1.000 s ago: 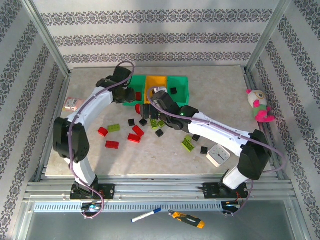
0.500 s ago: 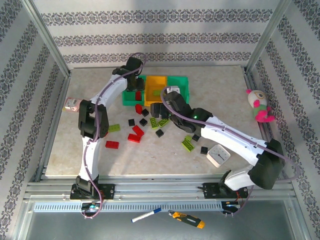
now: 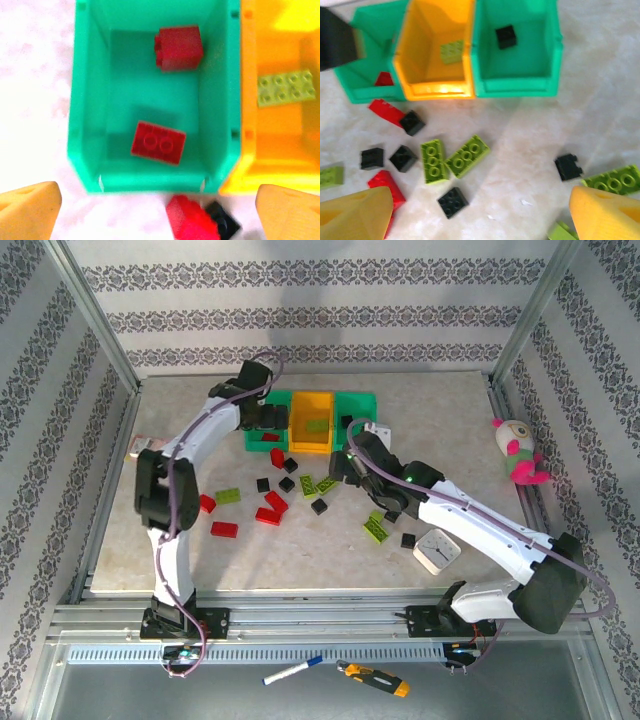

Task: Sort the legos into containers by color
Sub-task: Place the lego in the container, then pick up the lego from the middle-right of the table.

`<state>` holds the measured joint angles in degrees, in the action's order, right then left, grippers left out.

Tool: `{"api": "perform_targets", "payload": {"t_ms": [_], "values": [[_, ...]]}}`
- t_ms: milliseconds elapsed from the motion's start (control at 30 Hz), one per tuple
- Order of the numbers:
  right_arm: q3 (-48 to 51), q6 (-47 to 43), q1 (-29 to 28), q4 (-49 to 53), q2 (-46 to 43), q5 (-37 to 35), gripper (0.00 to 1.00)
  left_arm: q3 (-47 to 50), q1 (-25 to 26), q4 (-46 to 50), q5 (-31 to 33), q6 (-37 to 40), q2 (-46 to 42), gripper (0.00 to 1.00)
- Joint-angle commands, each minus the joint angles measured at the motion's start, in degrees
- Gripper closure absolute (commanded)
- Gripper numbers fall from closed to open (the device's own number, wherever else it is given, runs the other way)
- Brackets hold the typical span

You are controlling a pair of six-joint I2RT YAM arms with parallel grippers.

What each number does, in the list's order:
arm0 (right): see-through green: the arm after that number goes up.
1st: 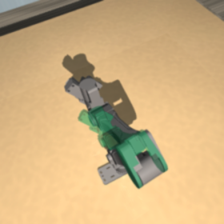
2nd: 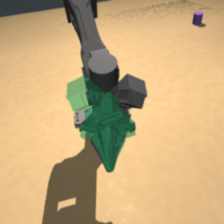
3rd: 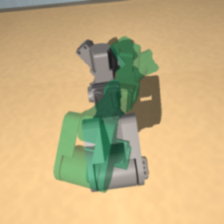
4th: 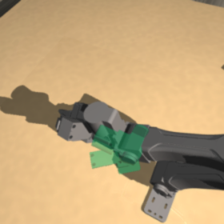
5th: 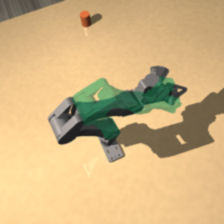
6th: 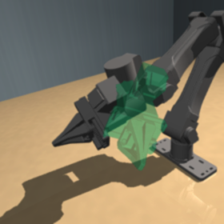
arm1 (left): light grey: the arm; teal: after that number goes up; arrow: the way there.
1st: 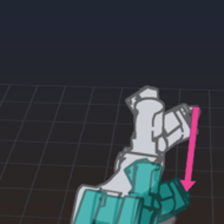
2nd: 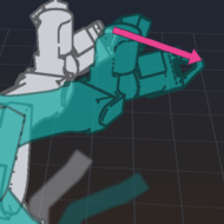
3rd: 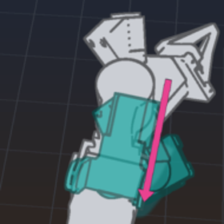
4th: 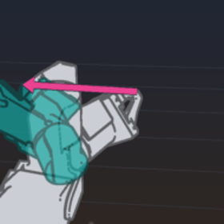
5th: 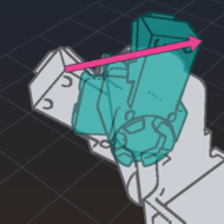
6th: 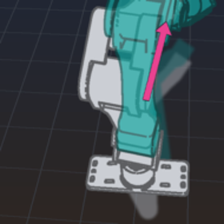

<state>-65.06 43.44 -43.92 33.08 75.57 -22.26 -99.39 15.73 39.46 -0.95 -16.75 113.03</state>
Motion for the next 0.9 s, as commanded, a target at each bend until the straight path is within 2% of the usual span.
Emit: {"api": "perform_targets", "payload": {"t_ms": [0,200,267,367,500,667,867], "values": [[2.11,6.54,1.54,6.24,0.58,-1.42,0.09,11.4,-0.27,-12.54,-4.6,3.16,-10.81,0.01],[7.5,18.91,6.48,8.09,1.47,1.31,0.1,35.31,2.72,-32.27,-13.26,9.96,-26.29,0.01],[10.07,23.48,8.52,7.31,1.1,2.02,0.11,40.52,4.45,-36.0,-16.53,12.15,-30.24,0.01],[13.73,28.98,11.79,5.02,0.7,2.95,0.11,45.98,6.86,-38.67,-25.25,17.23,-34.72,0.01],[16.27,31.62,16.17,2.16,1.68,3.76,0.12,50.68,11.28,-42.67,-29.27,20.42,-37.56,0.01],[15.38,31.58,20.43,0.09,5.54,5.55,0.15,51.4,16.61,-42.23,-30.57,25.95,-37.06,0.01],[12.12,31.39,22.43,-0.46,11.91,7.98,0.17,52.32,18.61,-42.54,-32.12,29.89,-36.8,0.01]]}}
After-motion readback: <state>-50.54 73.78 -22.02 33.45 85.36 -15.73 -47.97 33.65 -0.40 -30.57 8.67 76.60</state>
